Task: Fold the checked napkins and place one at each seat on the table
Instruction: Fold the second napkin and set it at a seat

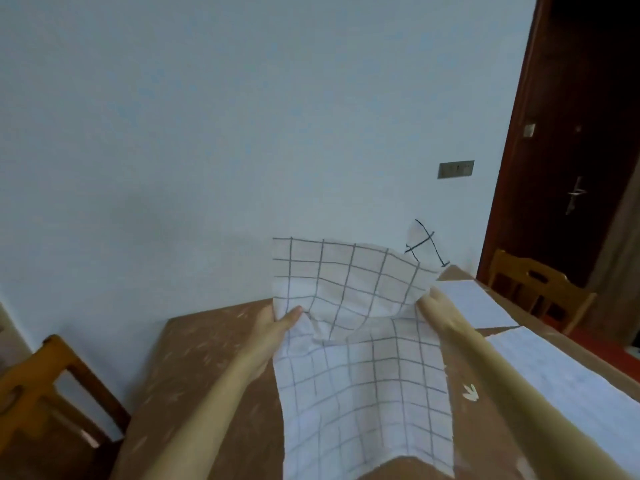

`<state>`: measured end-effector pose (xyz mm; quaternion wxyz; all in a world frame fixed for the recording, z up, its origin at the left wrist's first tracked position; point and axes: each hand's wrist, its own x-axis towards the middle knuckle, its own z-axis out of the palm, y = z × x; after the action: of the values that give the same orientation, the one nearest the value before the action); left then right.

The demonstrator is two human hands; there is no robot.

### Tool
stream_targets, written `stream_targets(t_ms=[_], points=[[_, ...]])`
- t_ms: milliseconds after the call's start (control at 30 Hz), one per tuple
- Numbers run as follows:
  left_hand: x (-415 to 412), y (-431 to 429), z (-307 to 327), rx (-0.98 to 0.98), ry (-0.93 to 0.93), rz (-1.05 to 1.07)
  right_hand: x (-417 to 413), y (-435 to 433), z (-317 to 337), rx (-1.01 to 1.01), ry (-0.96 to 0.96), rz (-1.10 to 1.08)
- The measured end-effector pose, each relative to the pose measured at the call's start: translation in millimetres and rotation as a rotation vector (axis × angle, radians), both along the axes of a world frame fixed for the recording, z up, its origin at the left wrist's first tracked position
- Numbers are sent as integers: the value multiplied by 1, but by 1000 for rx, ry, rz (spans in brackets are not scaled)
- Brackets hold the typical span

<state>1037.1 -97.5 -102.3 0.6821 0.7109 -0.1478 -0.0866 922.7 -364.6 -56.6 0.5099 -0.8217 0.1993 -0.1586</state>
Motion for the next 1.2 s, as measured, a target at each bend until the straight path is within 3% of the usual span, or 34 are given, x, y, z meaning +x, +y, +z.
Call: stream_targets(t_ms=[67, 133, 300, 400, 600, 767, 867, 1000, 1100, 1200], points=[[3, 12, 7, 12, -8, 46, -1, 9, -22, 27, 122, 116], [5, 24, 15, 26, -39, 87, 3, 16, -45, -76, 220, 204], [6, 67, 38, 152, -206, 197, 25, 26, -45, -106, 17, 89], [22, 109, 38, 368, -255, 201, 30, 25, -19, -126, -82, 90], [7, 126, 83, 259, -348, 166, 46, 21, 18, -161, -185, 170], [2, 146, 97, 221, -421, 199, 47, 21, 39, 123, -255, 270], [-6, 151, 107, 190, -480, 209, 51, 12, 41, 32, -284, 324], [-9, 161, 115, 190, -493, 262, 47, 5, 53, -19, -474, 443], [-8, 167, 121, 221, -488, 269, 56, -5, 51, 9, -412, 445], [-9, 168, 129, 252, -501, 263, 61, -8, 51, -85, -407, 434]])
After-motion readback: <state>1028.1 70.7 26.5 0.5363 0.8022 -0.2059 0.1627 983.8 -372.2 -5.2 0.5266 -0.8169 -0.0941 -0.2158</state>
